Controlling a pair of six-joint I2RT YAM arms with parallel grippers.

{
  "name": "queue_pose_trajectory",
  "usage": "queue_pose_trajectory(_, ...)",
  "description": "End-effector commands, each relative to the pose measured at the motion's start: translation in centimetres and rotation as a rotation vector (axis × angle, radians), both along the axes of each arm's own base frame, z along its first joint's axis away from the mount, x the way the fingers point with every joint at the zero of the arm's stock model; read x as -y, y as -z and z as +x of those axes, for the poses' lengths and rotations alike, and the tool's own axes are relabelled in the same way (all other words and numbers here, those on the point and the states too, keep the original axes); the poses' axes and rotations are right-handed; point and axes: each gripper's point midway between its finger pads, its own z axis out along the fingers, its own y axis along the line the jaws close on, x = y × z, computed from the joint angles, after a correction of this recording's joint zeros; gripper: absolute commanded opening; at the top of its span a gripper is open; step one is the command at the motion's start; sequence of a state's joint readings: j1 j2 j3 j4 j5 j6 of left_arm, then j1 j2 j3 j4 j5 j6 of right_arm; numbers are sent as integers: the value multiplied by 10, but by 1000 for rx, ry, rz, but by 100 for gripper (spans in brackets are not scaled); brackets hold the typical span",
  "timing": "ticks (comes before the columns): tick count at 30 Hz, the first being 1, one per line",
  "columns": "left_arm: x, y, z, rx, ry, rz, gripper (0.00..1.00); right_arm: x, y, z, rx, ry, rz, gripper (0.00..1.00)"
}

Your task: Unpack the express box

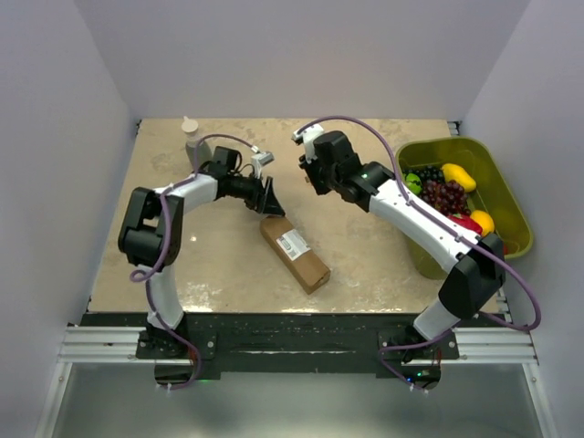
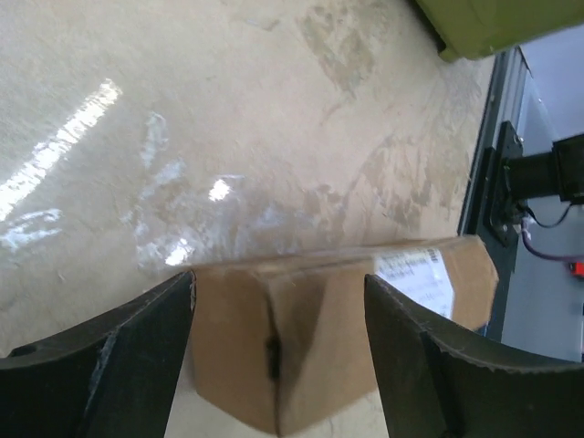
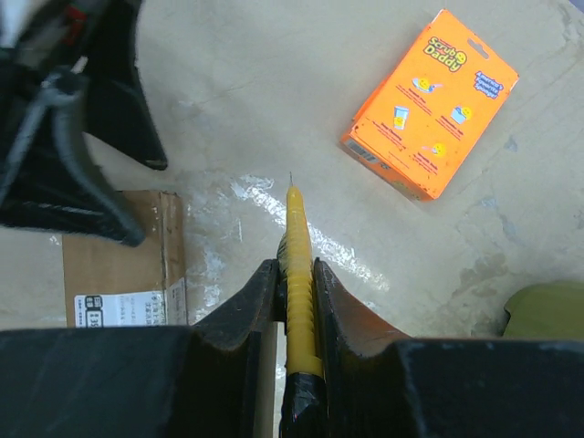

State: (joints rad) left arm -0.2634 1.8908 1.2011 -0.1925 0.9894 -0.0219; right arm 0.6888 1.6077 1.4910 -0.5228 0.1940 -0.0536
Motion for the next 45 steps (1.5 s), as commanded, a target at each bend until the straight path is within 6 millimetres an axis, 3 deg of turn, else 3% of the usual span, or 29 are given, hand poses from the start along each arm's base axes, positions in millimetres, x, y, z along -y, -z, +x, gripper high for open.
queue_pose_trajectory(1,-4,38,-9,-193,25,104,71,3,-20,-1,37,11,43,0)
queue_pose_trajectory(4,-29,56,-9,-212,-75,179,62,2,-25,2,59,7,60,0)
queue_pose_trajectory(5,-36,58,-18,-256,-116,180,58,1,-25,3,61,4,60,0)
queue_pose_trajectory(7,-58,65,-10,-243,-204,220,48,-1,-28,6,75,-4,63,0)
queue_pose_trajectory(10,-83,62,-6,-210,-278,221,46,-6,-32,12,90,-11,69,0)
queue_pose_trajectory(13,-79,40,6,-107,-253,166,57,-12,-30,14,86,-31,76,0)
queue_pose_trajectory(16,-63,1,24,-8,-238,73,71,-19,-21,9,63,-84,78,0)
queue_pose_trajectory(20,-61,-39,27,13,-282,48,81,-21,-23,10,64,-164,100,0)
queue_pose_trajectory(23,-65,-33,3,-120,-273,77,86,-20,-24,18,58,-203,105,0)
queue_pose_trajectory(25,-69,-14,-28,-259,-251,123,86,-13,-22,27,71,-169,68,0)
queue_pose_trajectory(28,-77,9,-62,-319,-189,182,86,5,-16,44,75,-99,37,0)
queue_pose_trajectory(30,-81,23,-77,-318,-132,224,86,18,-10,50,71,-57,13,0)
queue_pose_trajectory(33,-83,42,-88,-389,-94,257,86,36,-4,44,76,-35,-58,0)
queue_pose_trajectory(34,-81,43,-86,-397,-86,249,86,45,12,35,43,-32,-98,0)
queue_pose_trajectory(36,-81,51,-82,-409,-80,252,84,63,14,22,42,-7,-149,0)
queue_pose_trajectory(37,-81,53,-74,-391,-86,261,83,74,33,9,-4,-15,-203,0)
queue_pose_trajectory(39,-82,58,-62,-364,-93,259,78,84,34,-6,-20,-28,-225,0)
queue_pose_trajectory(40,-82,57,-51,-332,-100,266,76,90,45,-17,-63,-39,-248,0)
queue_pose_trajectory(45,-80,52,-1,-141,-29,232,63,91,47,-33,-101,-49,-217,0)
